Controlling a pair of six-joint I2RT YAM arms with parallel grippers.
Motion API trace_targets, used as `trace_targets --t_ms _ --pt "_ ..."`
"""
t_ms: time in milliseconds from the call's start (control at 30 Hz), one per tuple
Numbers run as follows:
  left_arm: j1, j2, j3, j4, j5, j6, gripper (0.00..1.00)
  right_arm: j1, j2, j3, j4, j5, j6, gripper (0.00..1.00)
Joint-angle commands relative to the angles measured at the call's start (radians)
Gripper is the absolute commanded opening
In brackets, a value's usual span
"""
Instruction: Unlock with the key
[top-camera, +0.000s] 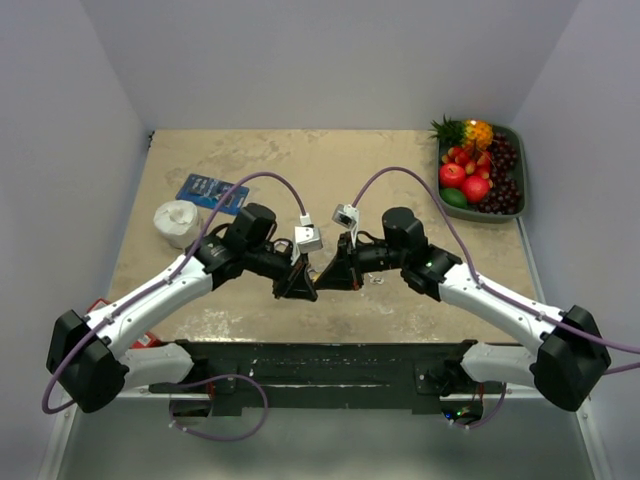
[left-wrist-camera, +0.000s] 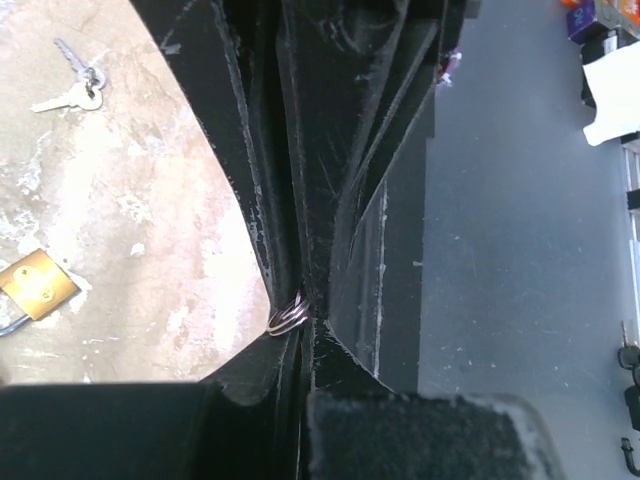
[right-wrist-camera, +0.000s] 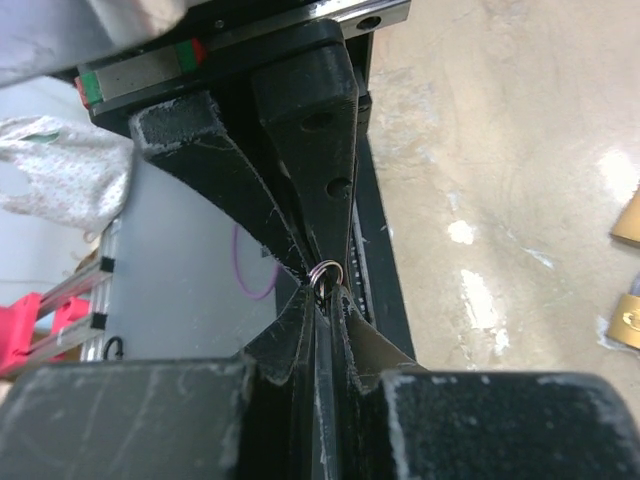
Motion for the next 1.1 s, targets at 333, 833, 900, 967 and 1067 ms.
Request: trace_targets --t_ms 333,833,900,967,1067 --pt "-0.033 -0.010 0.008 0.197 -0.050 -0.057 0.93 0.021 -0.087 -0.098 0.114 0.327 0.056 0.00" --pt "0.116 -0.085 -0.153 0.419 -0.331 -0.327 0.99 0.008 -0.197 -0.222 0.188 0.652 0.153 0.00" --pt "0.115 -0.076 -0.178 0.479 -0.388 -0.448 0.98 0.008 -0.217 -0.224 0.171 0.706 0.156 0.00" --pt "0.101 -0.059 -0.220 0.548 -0.443 -0.557 0.96 0.006 -0.225 -0.216 0.132 0.784 0.147 0.00" --pt "0.043 -0.031 -0.262 0.631 -0.556 -0.695 0.96 0.008 -0.243 -0.211 0.113 0.838 0.142 0.00"
